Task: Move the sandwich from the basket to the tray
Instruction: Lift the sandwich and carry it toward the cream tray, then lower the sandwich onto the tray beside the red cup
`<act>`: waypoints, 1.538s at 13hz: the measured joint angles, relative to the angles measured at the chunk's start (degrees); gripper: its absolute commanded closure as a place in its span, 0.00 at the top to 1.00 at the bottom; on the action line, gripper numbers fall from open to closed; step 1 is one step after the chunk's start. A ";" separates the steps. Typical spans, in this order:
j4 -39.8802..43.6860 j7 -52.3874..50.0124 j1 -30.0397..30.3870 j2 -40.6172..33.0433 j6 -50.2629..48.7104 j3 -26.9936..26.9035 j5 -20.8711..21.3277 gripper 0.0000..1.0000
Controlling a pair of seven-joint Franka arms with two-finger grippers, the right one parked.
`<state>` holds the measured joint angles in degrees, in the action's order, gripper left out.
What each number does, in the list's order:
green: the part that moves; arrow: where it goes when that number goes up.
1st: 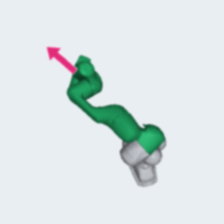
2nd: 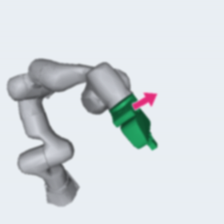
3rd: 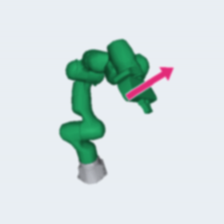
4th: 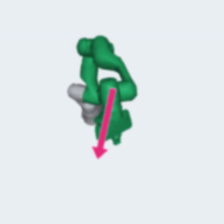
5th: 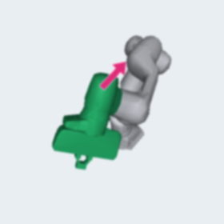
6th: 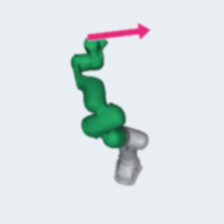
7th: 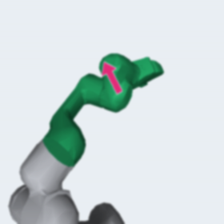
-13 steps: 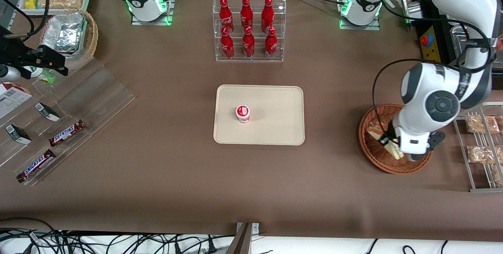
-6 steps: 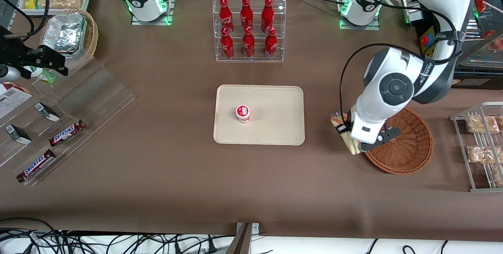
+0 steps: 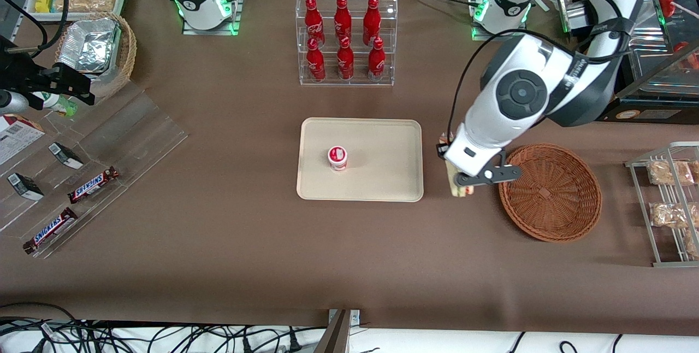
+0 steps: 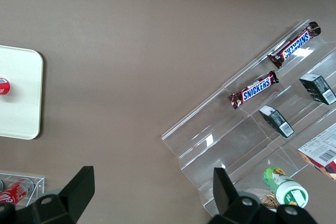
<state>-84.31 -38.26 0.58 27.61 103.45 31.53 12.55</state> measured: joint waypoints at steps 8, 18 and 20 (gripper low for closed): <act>-0.90 -0.94 -7.82 6.39 3.42 1.22 0.41 0.00; -7.91 -12.53 -11.55 14.71 15.74 1.14 11.25 0.00; -9.53 -13.24 -11.55 14.71 16.82 1.11 12.81 0.07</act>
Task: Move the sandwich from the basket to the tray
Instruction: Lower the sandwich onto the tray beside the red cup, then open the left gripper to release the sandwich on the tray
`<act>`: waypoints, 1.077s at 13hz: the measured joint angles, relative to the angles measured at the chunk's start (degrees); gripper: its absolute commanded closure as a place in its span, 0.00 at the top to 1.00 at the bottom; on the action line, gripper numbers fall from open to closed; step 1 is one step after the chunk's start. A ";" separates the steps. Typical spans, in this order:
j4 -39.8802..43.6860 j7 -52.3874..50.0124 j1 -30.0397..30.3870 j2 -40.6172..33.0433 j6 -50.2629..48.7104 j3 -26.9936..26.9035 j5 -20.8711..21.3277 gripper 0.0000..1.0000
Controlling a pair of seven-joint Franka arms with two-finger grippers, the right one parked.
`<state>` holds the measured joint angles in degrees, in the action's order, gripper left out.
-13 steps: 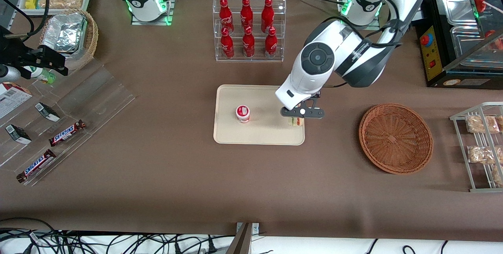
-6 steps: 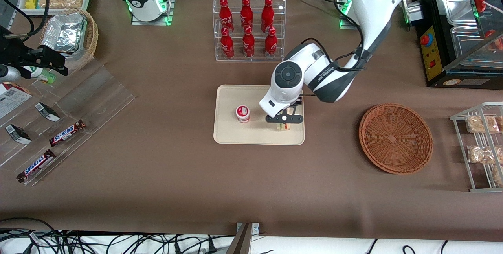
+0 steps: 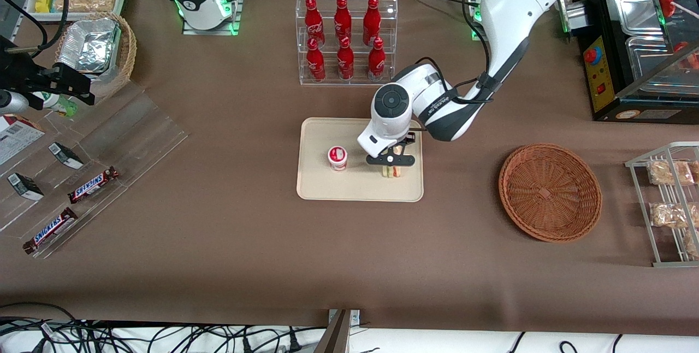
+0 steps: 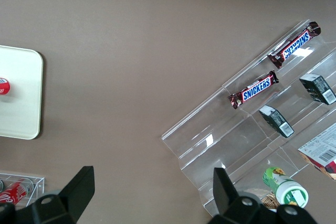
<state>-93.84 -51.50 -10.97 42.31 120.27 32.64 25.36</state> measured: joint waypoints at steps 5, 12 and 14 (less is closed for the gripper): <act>-0.93 -1.20 0.01 0.00 0.37 -0.01 1.20 1.00; -0.02 -3.39 1.20 -1.79 0.17 -0.07 1.20 1.00; 1.58 -4.50 3.20 -4.49 -3.12 -0.10 1.20 1.00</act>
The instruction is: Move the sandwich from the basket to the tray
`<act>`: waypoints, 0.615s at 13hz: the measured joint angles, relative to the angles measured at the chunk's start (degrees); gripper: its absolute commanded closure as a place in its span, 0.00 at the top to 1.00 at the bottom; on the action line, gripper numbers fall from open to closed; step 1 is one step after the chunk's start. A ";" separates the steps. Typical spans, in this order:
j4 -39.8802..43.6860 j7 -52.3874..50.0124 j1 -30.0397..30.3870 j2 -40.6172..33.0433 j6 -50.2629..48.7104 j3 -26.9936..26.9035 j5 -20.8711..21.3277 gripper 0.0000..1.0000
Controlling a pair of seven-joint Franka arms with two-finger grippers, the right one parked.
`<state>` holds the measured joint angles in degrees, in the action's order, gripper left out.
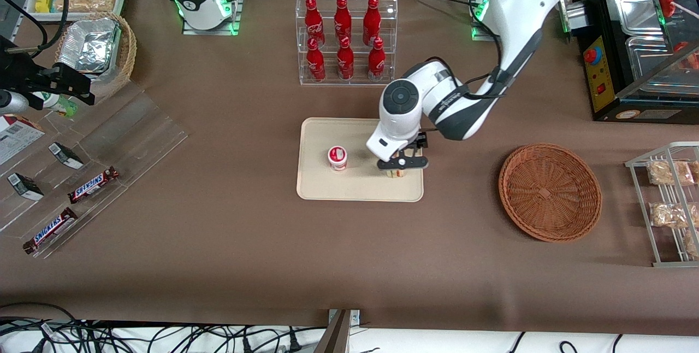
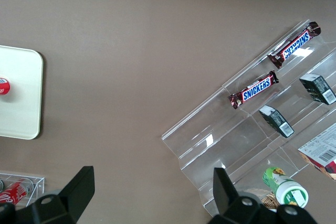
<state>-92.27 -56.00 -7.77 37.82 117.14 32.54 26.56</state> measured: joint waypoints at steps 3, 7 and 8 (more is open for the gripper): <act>6.41 0.01 3.67 -4.10 -9.81 0.07 0.00 1.00; 13.69 0.18 6.85 -5.45 -17.31 0.36 -0.62 1.00; 14.40 1.28 7.92 -5.80 -17.60 0.41 -1.54 1.00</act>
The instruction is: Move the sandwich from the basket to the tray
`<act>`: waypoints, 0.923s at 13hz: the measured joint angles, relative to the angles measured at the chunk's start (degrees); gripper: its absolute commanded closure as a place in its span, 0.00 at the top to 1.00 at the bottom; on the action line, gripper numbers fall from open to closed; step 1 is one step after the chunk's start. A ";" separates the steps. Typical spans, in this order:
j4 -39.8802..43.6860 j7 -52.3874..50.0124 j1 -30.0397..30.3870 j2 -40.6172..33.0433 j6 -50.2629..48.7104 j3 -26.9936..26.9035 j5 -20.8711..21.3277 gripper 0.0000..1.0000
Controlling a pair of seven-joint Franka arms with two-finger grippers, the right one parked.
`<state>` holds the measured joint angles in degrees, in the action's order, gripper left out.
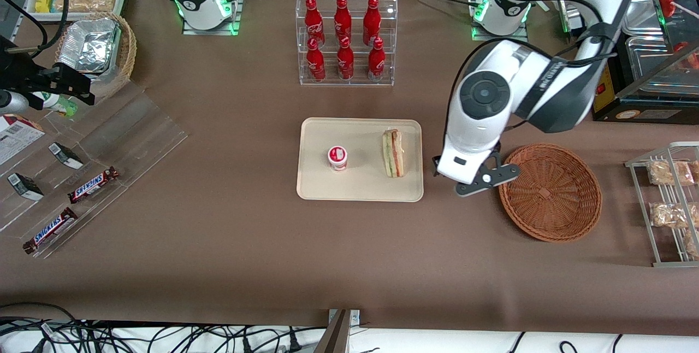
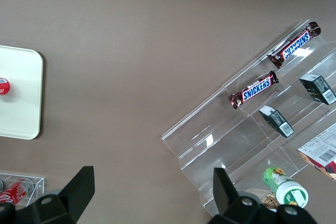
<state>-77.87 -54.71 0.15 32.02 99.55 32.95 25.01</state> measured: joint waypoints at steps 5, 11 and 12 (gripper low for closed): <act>1.00 14.47 8.25 -5.29 -5.07 -0.04 -7.27 1.00; 0.86 33.17 7.56 -14.44 -11.75 -10.71 -17.78 1.00; 0.73 36.90 6.74 -16.25 -12.92 -13.95 -19.95 1.00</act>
<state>-77.14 -17.81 6.89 15.77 86.63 19.00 5.06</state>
